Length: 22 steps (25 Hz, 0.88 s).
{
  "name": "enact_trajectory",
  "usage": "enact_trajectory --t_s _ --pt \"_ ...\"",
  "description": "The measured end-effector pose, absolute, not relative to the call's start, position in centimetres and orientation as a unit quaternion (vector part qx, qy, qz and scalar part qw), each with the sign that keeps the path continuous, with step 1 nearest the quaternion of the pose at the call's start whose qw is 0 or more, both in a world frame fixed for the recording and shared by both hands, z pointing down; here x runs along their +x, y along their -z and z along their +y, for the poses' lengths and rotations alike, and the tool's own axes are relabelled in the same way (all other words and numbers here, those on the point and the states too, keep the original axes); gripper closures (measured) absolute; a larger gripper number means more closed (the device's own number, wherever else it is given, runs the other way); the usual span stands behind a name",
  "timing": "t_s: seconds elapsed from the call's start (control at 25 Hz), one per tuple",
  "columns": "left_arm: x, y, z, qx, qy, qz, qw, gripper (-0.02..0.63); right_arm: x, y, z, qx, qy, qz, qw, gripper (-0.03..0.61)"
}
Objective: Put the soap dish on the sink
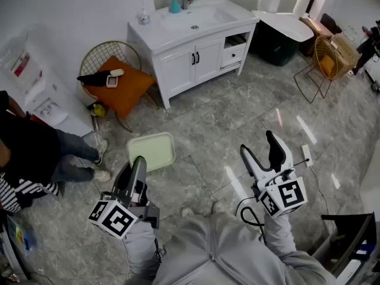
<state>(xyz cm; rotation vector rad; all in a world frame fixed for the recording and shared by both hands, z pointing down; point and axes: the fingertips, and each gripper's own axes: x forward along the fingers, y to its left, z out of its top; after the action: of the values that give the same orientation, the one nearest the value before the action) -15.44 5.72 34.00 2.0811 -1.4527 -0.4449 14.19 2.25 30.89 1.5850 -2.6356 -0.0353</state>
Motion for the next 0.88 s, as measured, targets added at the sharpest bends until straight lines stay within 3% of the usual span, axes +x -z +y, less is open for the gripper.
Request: enact_trajectory --t_s 0.88 --pt "-15.17 -33.85 5.51 0.776 0.162 -0.545 0.274 0.492 13.69 -31.14 1.95 0.506 0.003 -0.862 0.027 0.264"
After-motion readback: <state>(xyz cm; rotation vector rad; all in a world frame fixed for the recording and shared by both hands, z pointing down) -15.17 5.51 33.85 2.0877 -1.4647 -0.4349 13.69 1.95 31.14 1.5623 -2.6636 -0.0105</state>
